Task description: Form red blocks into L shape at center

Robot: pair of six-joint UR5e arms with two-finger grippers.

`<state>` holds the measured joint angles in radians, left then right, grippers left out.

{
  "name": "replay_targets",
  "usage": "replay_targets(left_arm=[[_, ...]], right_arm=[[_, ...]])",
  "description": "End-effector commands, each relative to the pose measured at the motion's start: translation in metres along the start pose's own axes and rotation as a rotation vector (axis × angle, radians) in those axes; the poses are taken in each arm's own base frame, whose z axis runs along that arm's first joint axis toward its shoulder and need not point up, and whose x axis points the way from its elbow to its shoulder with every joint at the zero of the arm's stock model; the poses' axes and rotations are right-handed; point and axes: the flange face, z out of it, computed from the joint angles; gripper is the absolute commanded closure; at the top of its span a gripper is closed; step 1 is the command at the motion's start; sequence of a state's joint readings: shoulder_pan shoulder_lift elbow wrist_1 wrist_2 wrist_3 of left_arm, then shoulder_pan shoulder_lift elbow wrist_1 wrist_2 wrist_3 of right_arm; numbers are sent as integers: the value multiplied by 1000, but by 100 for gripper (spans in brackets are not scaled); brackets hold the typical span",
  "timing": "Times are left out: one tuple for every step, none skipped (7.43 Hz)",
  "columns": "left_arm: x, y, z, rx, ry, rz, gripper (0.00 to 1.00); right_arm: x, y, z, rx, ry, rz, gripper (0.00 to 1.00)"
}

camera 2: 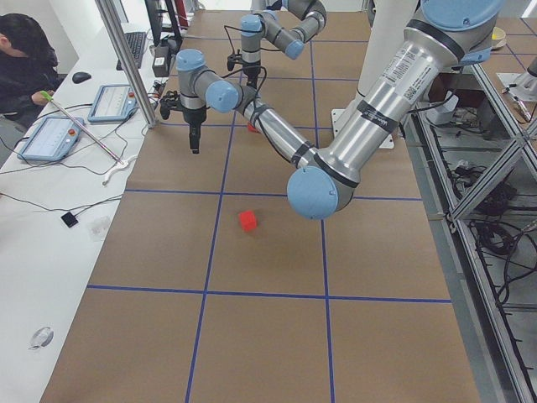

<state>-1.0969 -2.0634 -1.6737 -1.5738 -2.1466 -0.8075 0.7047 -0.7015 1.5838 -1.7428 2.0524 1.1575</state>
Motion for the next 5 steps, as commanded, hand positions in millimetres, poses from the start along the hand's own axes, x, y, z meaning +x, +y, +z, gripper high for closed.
replay_targets(left_arm=[[-77,45,32,20,20,13,0],[-107,66,40,7,-5,-14,0],[-144,89,52,-7,-55,-48,0],[-158,103,58,-12,-67,-119,0],[-161,115,68,-2,-47,-161,0]], right_arm=[[63,-36,-40,23,38,-42,1],[98,-54,-50,39,65,-80,1],[131,-69,-49,43,89,-114,1],[153,-77,-49,46,107,-140,1],[170,-81,-50,48,114,-162,1]])
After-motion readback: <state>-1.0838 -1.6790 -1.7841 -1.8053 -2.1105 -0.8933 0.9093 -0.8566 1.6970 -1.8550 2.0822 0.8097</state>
